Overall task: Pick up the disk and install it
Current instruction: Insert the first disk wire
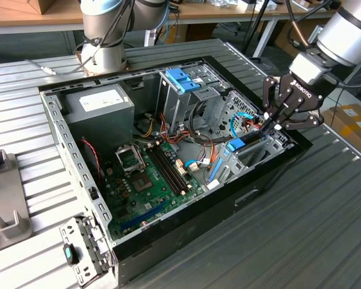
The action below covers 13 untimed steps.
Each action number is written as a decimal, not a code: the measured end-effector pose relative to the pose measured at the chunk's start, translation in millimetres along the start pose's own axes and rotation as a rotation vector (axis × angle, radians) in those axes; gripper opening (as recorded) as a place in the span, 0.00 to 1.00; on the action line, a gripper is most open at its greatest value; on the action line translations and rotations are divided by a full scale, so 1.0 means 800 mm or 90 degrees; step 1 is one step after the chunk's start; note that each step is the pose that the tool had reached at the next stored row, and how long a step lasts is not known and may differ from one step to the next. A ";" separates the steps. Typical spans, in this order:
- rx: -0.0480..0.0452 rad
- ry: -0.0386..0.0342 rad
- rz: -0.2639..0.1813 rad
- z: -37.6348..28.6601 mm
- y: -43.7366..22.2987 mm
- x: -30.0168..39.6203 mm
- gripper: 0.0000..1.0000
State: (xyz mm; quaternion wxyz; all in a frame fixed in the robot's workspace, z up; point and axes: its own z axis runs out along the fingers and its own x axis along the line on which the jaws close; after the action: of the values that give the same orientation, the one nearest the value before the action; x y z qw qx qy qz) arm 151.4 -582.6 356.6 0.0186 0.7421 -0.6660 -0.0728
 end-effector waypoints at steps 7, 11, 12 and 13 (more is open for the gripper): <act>0.0035 -0.0052 0.042 0.0020 0.0062 -0.0011 0.17; 0.0046 -0.0068 0.055 0.0036 0.0110 -0.0030 0.17; 0.0048 -0.0072 0.057 0.0042 0.0110 -0.0038 0.17; 0.0052 -0.0076 0.061 0.0048 0.0109 -0.0048 0.17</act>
State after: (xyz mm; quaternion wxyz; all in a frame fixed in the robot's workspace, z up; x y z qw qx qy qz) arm 142.0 -579.4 354.2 0.0151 0.7091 -0.7011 -0.0736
